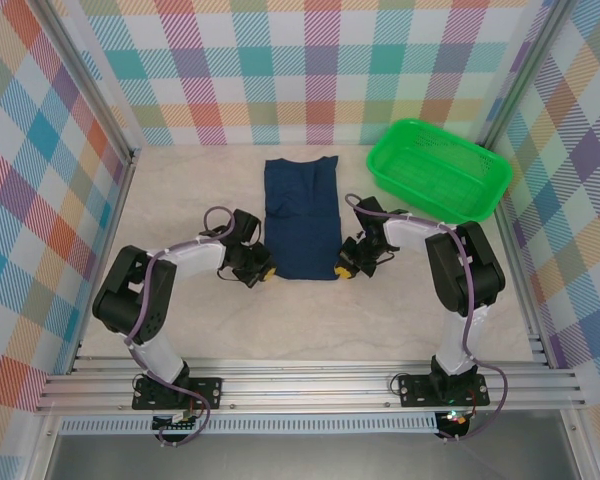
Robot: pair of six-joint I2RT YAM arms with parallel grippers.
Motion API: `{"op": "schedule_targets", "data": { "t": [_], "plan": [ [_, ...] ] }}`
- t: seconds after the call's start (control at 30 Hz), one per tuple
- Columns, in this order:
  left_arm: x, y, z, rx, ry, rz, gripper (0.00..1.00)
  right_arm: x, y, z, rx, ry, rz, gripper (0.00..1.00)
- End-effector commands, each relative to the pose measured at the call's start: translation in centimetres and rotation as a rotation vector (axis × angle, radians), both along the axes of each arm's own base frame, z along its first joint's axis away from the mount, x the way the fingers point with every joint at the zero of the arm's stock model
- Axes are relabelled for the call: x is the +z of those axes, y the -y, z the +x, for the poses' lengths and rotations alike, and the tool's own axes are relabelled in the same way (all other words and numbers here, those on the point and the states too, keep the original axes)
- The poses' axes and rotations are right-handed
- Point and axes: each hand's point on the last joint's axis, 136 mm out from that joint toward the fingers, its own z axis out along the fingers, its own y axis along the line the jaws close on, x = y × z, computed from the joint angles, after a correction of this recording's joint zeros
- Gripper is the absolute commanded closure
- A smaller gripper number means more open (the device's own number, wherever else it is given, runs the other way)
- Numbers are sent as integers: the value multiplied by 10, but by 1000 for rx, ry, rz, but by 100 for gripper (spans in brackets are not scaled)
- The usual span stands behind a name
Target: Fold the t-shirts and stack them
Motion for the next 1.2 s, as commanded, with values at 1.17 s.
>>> {"op": "schedule_targets", "data": {
  "t": [1.17],
  "plan": [
    [144,4,-122,-261,148,-119,100,158,14,-121,206,20,147,100]
  ]
}}
